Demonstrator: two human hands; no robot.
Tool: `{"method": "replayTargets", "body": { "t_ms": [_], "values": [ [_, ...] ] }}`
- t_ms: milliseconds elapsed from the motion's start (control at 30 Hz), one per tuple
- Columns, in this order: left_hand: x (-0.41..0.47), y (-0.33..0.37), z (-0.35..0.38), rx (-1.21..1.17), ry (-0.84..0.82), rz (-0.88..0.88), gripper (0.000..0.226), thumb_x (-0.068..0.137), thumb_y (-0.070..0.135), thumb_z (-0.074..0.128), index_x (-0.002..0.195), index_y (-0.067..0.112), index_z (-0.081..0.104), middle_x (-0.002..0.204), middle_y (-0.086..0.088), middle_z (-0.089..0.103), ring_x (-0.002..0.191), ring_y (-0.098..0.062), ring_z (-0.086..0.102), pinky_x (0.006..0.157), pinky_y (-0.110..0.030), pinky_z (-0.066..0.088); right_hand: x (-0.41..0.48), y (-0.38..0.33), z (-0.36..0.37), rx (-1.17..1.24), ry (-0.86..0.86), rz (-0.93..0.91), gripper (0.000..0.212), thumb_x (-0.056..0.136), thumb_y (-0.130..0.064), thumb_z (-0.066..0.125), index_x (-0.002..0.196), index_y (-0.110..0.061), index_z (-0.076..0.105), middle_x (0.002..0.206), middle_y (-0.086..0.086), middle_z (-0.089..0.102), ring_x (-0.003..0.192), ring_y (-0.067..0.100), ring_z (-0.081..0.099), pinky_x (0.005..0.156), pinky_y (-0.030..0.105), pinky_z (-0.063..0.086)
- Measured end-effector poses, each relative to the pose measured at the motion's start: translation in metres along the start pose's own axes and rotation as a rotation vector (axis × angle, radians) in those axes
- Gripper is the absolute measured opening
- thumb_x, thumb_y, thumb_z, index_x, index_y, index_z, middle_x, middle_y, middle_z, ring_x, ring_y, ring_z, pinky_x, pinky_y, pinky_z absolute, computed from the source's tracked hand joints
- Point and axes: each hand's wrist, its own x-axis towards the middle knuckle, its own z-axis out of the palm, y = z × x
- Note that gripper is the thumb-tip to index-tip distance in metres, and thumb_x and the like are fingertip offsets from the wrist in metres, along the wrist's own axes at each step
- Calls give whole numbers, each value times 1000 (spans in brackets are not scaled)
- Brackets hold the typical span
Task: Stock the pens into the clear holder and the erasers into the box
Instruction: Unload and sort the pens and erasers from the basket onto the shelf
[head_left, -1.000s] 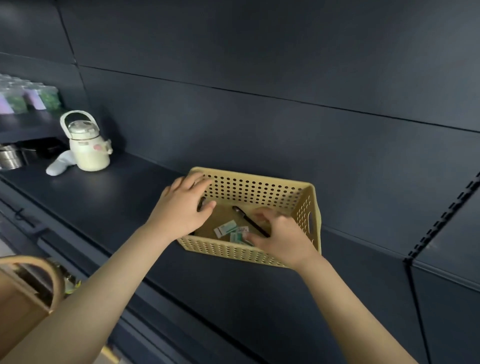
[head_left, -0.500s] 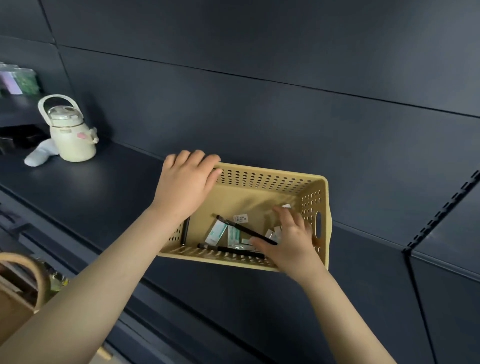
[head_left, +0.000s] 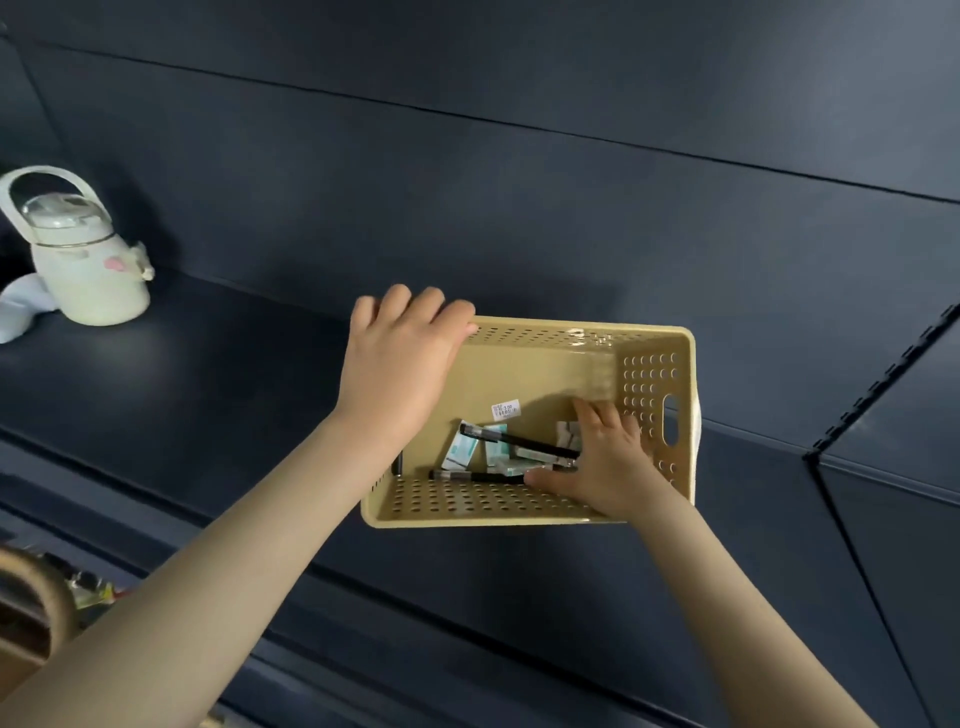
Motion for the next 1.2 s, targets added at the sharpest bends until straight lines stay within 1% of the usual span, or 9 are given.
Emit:
{"method": "replayTargets", "body": {
  "t_ms": [167,433,500,567,667,767,967,1100,1200],
  "values": [
    [1,-1,7,17,25,-1,17,100,27,52,99,16,65,84,-3,62,81,-30,54,71,-41,37,7,-1,-1,-82,-22,-90,93,70,-67,73,142,-22,34,149,1,29,137,33,26,113,46,27],
    [4,-3,16,43,1,-1,21,101,29,47,101,16,64,87,-4,63,82,-31,55,72,-41,40,21,-1,-8,-210,-110,-197,74,64,-79,62,115,-27,50,140,-1,38,129,27,32,106,45,36],
    [5,-4,16,64,9,-13,22,101,30,47,100,16,64,85,-4,62,81,-30,54,71,-41,40,24,-3,-6,-215,-141,-209,71,62,-81,59,109,-29,54,133,-1,41,125,24,34,104,43,38],
    [2,-2,14,79,30,-27,21,102,29,48,98,17,63,83,-2,61,79,-29,53,71,-41,40,23,-4,-3,-189,-167,-244,60,68,-75,64,105,-29,59,118,-5,46,116,17,41,98,35,40],
    [-1,-1,12,89,51,-26,22,103,30,47,97,17,63,82,-2,60,78,-29,53,72,-41,40,24,-2,-2,-153,-157,-307,50,72,-68,69,104,-30,63,109,-10,50,105,11,47,87,27,40],
    [1,-3,12,71,10,-38,27,104,32,42,99,16,63,83,-2,61,80,-30,54,73,-43,41,26,-1,-5,-153,-154,-341,49,73,-67,69,103,-28,64,108,-11,55,101,10,52,87,28,45],
    [2,-2,13,81,7,-30,25,104,30,43,99,16,64,85,-3,62,81,-31,54,72,-43,41,29,-8,-4,-173,-156,-339,50,71,-72,68,100,-31,61,89,-15,60,82,9,55,73,27,44],
    [1,-3,12,71,-16,-36,26,104,30,42,102,15,63,87,-4,62,82,-32,54,74,-44,42,29,-10,-3,-198,-214,-348,54,76,-73,61,114,-35,63,102,-13,62,95,10,55,82,27,42],
    [0,-2,12,105,9,-26,24,104,30,44,100,16,63,86,-4,62,81,-30,54,73,-42,41,30,-9,-3,-179,-251,-347,52,77,-74,58,115,-38,63,109,-14,65,101,10,57,86,27,43]
  ]
}}
